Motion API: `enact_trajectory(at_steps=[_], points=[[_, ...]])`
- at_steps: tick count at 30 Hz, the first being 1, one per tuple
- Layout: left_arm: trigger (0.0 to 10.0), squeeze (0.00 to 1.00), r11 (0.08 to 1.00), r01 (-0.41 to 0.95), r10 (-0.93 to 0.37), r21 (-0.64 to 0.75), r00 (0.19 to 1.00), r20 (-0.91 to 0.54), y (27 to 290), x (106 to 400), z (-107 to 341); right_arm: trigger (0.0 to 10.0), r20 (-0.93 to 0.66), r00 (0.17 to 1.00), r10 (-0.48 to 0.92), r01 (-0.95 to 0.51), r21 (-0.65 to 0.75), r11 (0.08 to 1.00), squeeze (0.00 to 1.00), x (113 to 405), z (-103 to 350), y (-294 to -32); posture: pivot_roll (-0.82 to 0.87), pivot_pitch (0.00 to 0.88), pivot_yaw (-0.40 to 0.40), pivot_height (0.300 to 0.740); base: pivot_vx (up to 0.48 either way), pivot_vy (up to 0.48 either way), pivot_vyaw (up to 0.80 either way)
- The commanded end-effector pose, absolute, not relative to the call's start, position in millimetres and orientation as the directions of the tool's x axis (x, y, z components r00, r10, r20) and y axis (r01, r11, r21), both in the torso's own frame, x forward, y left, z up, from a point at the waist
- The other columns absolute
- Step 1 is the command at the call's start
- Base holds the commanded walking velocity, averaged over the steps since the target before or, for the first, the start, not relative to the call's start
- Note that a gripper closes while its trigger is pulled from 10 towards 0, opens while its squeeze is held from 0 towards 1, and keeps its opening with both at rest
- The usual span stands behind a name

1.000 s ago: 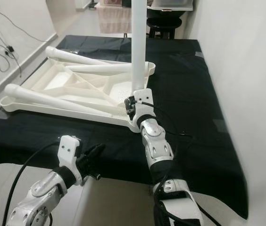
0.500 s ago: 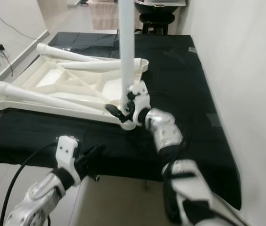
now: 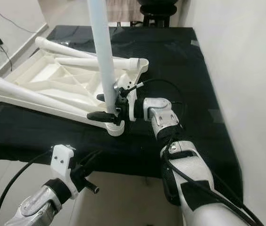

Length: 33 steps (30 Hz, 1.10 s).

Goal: Building children table

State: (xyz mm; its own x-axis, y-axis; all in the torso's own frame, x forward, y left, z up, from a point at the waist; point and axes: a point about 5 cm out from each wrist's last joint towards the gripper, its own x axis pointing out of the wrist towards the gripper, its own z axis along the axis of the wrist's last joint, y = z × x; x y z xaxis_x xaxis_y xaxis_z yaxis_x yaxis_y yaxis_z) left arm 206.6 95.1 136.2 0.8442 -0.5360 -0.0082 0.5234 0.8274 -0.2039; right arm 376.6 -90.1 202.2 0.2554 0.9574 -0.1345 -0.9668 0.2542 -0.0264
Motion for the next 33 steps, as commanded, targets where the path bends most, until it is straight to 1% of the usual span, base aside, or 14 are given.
enact_trajectory(at_steps=[1,6,8,9,17,18,19,20,21,23,24,25,26,33], points=[[10.0,0.00,0.831,0.517,-0.535,-0.204,0.844,-0.036,96.7,203.8,132.9,0.0,-0.138,0.234,0.962,-0.972,-0.020,0.234,0.00,375.5,197.8,-83.3,0.07,0.189,0.038,0.740,0.000,0.000,0.00],[10.0,0.00,0.834,0.515,-0.532,-0.198,0.846,-0.037,96.3,209.4,131.9,0.0,-0.098,0.300,0.949,-0.954,-0.048,0.297,0.00,378.2,199.2,-96.6,0.05,0.165,0.033,0.740,0.000,0.000,0.00],[10.0,0.00,0.834,0.515,-0.532,-0.198,0.846,-0.037,96.3,209.4,131.9,0.0,-0.098,0.300,0.949,-0.954,-0.048,0.297,0.00,378.2,199.2,-96.6,0.05,0.165,0.033,0.740,0.000,0.000,0.00],[10.0,0.00,0.834,0.516,-0.532,-0.194,0.846,-0.037,96.2,212.5,131.0,0.0,-0.076,0.321,0.944,-0.947,-0.055,0.318,0.00,377.2,199.3,-105.0,0.04,0.156,0.030,0.740,0.000,0.000,0.00],[10.0,0.00,0.834,0.516,-0.532,-0.194,0.846,-0.037,96.2,212.5,131.0,0.0,-0.076,0.321,0.944,-0.947,-0.055,0.318,0.00,377.2,199.3,-105.0,0.04,0.156,0.030,0.740,0.000,0.000,0.00],[10.0,0.00,0.835,0.516,-0.531,-0.190,0.846,-0.038,96.5,215.5,130.3,0.0,-0.064,0.353,0.933,-0.935,-0.065,0.349,0.00,375.6,197.6,-114.6,0.02,0.148,0.028,0.740,0.000,0.000,0.00],[10.0,0.00,0.841,0.511,-0.525,-0.176,0.850,-0.040,99.4,224.6,127.8,0.0,-0.084,0.628,0.773,-0.774,0.038,0.632,0.00,362.2,160.7,-99.7,-0.03,0.117,0.044,0.740,0.000,0.000,0.00],[10.0,0.00,0.841,0.511,-0.525,-0.176,0.850,-0.040,99.4,224.6,127.8,0.0,-0.084,0.628,0.773,-0.774,0.038,0.632,0.00,362.2,160.7,-99.7,-0.03,0.117,0.044,0.740,0.000,0.000,0.00],[10.0,0.00,0.844,0.512,-0.524,-0.161,0.851,-0.044,101.0,231.2,125.8,0.0,-0.129,0.800,0.585,-0.590,0.002,0.807,0.00,347.3,141.0,-98.3,-0.04,0.099,0.049,0.740,0.000,0.000,0.00],[10.0,0.00,0.844,0.512,-0.524,-0.161,0.851,-0.044,101.0,231.2,125.8,0.0,-0.129,0.800,0.585,-0.590,0.002,0.807,0.00,347.3,141.0,-98.3,-0.04,0.099,0.049,0.740,0.000,0.000,0.00],[10.0,0.00,0.844,0.514,-0.526,-0.152,0.849,-0.048,101.7,236.3,124.4,0.0,-0.147,0.905,0.399,-0.406,-0.022,0.914,0.00,341.6,132.8,-104.3,-0.02,0.088,0.036,0.740,0.000,0.000,0.00],[10.0,0.00,0.844,0.514,-0.526,-0.152,0.849,-0.048,101.7,236.3,124.4,0.0,-0.147,0.905,0.399,-0.406,-0.022,0.914,0.00,341.6,132.8,-104.3,-0.02,0.088,0.036,0.740,0.000,0.000,0.00],[10.0,0.00,0.843,0.517,-0.528,-0.147,0.848,-0.051,102.2,239.9,123.5,0.0,-0.151,0.941,0.302,-0.312,-0.049,0.949,0.00,340.3,129.0,-105.7,-0.02,0.076,0.029,0.740,0.000,0.000,0.00],[10.0,0.00,0.852,0.503,-0.513,-0.147,0.857,-0.042,101.9,243.8,123.4,0.0,-0.140,0.942,0.306,-0.318,-0.077,0.945,0.00,345.0,128.4,-104.0,-0.02,0.071,0.021,0.740,0.000,0.000,0.00]])
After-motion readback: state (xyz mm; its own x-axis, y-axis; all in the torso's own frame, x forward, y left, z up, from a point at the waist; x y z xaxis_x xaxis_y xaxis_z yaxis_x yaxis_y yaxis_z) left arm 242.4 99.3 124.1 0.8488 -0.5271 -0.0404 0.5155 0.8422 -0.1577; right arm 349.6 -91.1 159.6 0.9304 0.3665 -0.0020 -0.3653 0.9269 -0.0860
